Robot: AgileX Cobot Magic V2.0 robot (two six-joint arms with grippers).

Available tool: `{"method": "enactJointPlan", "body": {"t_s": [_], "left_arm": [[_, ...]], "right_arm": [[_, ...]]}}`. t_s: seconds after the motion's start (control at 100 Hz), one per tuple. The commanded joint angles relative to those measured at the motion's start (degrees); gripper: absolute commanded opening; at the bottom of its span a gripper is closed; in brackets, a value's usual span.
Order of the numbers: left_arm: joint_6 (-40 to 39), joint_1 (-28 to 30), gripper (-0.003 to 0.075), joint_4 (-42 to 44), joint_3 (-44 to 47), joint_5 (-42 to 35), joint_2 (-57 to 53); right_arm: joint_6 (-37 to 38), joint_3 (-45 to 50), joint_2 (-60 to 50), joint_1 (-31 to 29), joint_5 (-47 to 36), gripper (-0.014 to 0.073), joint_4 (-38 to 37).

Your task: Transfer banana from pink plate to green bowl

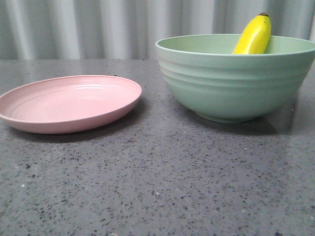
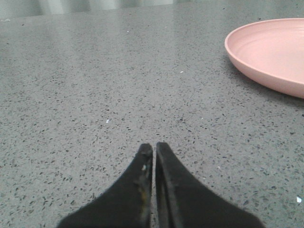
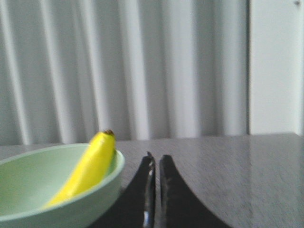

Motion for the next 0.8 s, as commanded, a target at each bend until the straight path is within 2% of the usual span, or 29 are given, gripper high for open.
{"method": "enactJointPlan", "body": {"t_s": [0.0,0.09,0.13,0.36,0.57,0.79], "left_arm": [[-0.6,0.1,-0.002,-0.1,0.4,-4.1,-1.7],[-0.6,0.1,-0.002,-0.1,0.4,-4.1,-1.7],[-0.6,0.1,-0.002,-0.1,0.4,-4.1,-1.7],[-0.6,0.1,-0.002,-0.1,0.4,-4.1,-1.7],[-0.6,0.1,-0.002,-0.1,0.4,-4.1,-1.7],[-0.6,0.1,-0.002,-0.1,0.4,-4.1,-1.7]], "right_arm": [[5.7,1.7,0.6,-3.0,-6.2,-0.0064,-5.0],[8.4,4.6,-0.1,-5.7,-6.3,-0.0064,-7.2],[8.5,4.5,-1.1,-6.2,-1.3,-0.0064,-7.5],[8.3,4.5,-3.7,-6.6,14.4,-0.0064,-9.0],[7.9,4.5,-3.7,-6.6,24.8,-0.0064,-9.0],[7.9,4.5,-3.7,-6.6,24.8,-0.0064,-9.0]]}}
